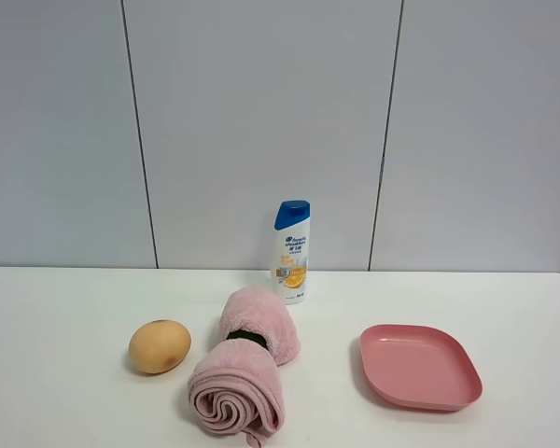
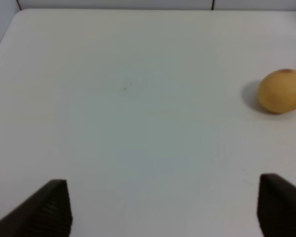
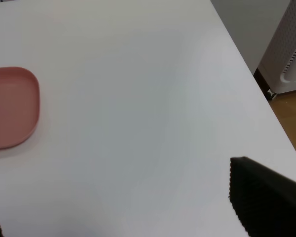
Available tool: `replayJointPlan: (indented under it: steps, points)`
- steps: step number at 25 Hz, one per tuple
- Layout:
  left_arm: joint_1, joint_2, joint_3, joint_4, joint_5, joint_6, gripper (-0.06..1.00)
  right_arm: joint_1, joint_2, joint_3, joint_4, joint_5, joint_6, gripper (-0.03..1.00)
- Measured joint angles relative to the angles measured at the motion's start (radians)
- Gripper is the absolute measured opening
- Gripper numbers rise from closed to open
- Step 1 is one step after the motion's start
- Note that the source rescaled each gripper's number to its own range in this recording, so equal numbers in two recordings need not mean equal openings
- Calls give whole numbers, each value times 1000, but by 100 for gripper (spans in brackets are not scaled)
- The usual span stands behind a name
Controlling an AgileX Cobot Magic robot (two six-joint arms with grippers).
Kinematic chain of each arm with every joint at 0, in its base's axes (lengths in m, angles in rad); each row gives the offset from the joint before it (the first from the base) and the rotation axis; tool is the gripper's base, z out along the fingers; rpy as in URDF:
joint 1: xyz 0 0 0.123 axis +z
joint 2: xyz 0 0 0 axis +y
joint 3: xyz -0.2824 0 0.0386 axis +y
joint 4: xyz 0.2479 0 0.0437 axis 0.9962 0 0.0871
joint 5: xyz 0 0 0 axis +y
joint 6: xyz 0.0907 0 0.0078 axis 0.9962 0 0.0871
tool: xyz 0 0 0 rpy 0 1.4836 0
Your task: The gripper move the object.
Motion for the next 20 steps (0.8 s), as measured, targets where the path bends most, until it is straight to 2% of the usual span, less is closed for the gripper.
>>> replayJointPlan:
  steps: [20]
  points:
    - [0,0,0,0,0,0,100,0,0,0,0,0,0,91]
